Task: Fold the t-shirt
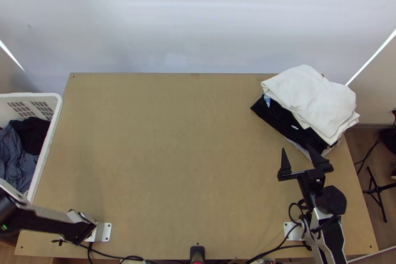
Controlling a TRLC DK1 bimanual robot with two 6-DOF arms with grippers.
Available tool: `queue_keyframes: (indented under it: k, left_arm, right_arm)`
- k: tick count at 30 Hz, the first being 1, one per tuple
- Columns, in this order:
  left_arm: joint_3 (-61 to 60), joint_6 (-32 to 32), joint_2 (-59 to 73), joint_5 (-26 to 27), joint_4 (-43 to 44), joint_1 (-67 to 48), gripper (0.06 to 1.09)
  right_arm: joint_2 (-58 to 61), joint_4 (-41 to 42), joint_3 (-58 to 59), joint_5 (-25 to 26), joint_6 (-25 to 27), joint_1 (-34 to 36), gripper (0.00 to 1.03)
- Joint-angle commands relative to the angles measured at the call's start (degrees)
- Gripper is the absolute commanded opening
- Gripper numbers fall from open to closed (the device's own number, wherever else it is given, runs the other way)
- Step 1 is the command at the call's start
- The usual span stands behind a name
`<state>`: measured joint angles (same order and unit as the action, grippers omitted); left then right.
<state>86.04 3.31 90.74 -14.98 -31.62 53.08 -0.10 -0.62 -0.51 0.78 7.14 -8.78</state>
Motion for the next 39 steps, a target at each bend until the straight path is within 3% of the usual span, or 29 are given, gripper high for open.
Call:
queue_keyframes:
  k: [1,6,14,22,28,33,34,35,36,37,38,39]
  left_arm:
    - [-2.46,15.85,16.58,1.18,15.18,7.04,1.05]
    - [1.32,22.53,28.35,1.18,20.28,8.71,1.05]
    - [8.35,26.22,43.82,1.18,28.36,9.94,1.05]
    - [18.37,26.66,55.86,1.45,30.74,10.11,1.04]
    - [25.58,25.52,62.10,5.49,30.74,9.94,1.04]
    - [30.77,24.37,67.02,5.67,31.09,9.06,1.03]
    - [31.65,24.20,68.08,5.58,31.18,8.97,0.94]
    - [32.26,24.02,69.13,5.14,32.93,8.71,0.78]
    - [32.35,24.20,69.75,4.79,34.78,8.62,0.56]
    - [32.35,25.34,70.19,4.61,36.45,8.44,0.25]
    - [32.70,27.10,70.80,3.21,38.91,8.27,0.09]
    - [32.70,28.42,70.80,1.98,39.00,8.09,0.10]
  right_arm:
    - [0.01,0.01,-0.01,0.02,-0.02,-0.01,0.99]
    - [0.01,0.01,-0.01,0.02,0.07,-0.01,0.99]
    - [0.01,0.01,-0.01,0.02,0.07,-0.01,0.99]
    - [0.01,0.01,-0.01,0.02,-0.02,-0.01,0.99]
    - [0.01,0.01,-0.01,0.02,-0.02,-0.01,0.99]
    - [0.01,0.01,-0.01,0.02,-0.02,-0.01,0.99]
    - [0.01,0.01,-0.01,0.02,0.07,-0.01,0.99]
    - [0.01,0.01,-0.01,0.02,0.07,-0.01,0.99]
    - [0.01,0.01,-0.01,0.02,-0.02,-0.01,0.99]
    - [0.01,0.01,-0.01,0.02,0.07,-0.01,0.99]
    - [0.01,0.01,-0.01,0.02,0.07,-0.01,0.99]
    - [0.01,0.01,-0.01,0.02,-0.02,-0.01,0.99]
